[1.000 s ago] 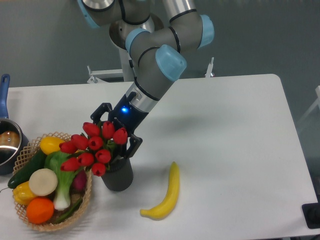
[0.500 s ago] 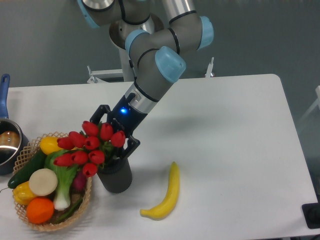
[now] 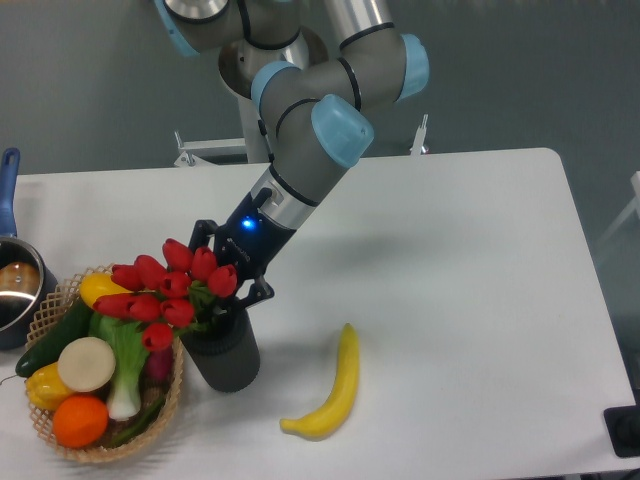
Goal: Pick up the flowers from the vase
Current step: 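Close the gripper on the tulip stems, then lift the gripped tulips up out of the black vase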
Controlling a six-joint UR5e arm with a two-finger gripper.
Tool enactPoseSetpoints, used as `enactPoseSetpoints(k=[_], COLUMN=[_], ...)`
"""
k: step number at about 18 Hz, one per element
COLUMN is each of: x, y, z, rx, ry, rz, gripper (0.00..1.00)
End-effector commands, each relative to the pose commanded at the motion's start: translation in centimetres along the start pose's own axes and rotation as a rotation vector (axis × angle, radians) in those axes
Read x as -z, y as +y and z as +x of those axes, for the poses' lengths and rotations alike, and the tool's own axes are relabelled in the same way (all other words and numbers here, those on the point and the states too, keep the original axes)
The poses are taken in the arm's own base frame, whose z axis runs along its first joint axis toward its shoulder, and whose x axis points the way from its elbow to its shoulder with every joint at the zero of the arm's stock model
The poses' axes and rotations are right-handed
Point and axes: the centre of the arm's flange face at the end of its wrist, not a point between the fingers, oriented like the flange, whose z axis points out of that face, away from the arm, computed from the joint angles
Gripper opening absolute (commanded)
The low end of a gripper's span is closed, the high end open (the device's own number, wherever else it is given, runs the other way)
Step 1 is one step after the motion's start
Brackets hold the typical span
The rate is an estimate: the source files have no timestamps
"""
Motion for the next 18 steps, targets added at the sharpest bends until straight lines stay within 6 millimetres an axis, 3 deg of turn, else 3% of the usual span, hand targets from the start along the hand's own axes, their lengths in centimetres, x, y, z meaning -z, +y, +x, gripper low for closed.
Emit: enactPoseSetpoints(k=[13,16,18], x=[1.3,3.3,6.0], y=[-1.1,-2.3,-3.6], z=[-0.4,-1.4,-2.8], rx=[0.016,0.009,0.036], ry=[0.007,-0.03,-0.067], rz=[0.072,0.093,0.128], gripper=[0.28,0.28,0.28])
